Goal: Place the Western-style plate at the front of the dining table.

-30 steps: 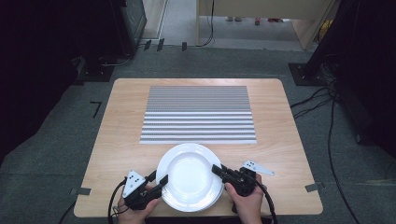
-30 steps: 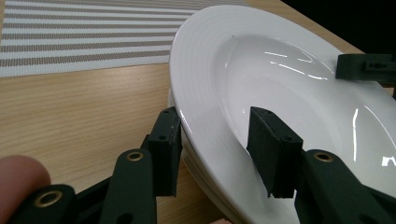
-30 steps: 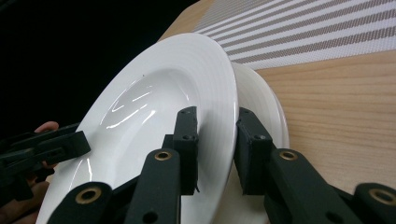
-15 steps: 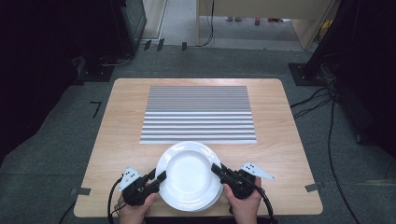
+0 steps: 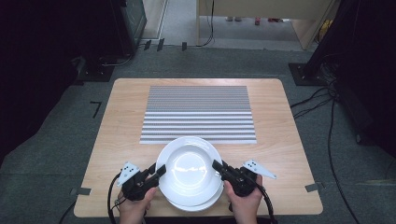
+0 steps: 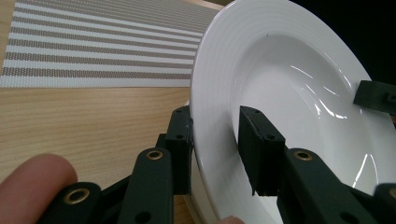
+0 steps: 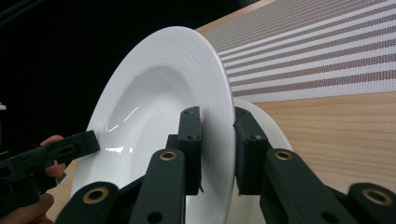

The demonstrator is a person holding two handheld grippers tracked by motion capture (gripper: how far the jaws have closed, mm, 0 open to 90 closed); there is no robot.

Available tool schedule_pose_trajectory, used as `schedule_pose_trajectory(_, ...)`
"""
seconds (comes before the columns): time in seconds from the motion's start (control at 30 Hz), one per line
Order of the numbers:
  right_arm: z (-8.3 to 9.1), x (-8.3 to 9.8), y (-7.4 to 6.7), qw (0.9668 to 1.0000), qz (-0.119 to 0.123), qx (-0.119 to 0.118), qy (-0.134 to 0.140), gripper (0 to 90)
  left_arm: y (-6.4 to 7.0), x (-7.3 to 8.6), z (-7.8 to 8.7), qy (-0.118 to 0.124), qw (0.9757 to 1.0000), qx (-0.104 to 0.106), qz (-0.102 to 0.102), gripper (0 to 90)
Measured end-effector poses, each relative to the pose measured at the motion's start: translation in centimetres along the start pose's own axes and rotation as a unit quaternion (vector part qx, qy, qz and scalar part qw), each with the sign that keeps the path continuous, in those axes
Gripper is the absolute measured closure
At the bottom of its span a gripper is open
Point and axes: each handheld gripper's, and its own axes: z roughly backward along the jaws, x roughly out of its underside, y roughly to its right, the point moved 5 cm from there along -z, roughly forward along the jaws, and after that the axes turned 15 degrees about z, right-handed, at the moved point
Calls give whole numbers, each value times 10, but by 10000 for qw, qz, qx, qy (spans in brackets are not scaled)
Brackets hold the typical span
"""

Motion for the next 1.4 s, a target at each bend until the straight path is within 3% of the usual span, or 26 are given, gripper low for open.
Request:
schedule_pose_trajectory(0.53,-8,-15,1,9999,68,-16,92,769,4,-27,-7,168,9999,-9,-10,689)
schedule_pose_trajectory(0.87,-8,-28,7,9998,-21,-10,205,772,9,-34,-12,166,9998,113,39,690)
schedule_pose_trajectory(1.4,-21,-58,22,9994,25,4,342,772,14,-63,-32,328,9993,160,-37,690)
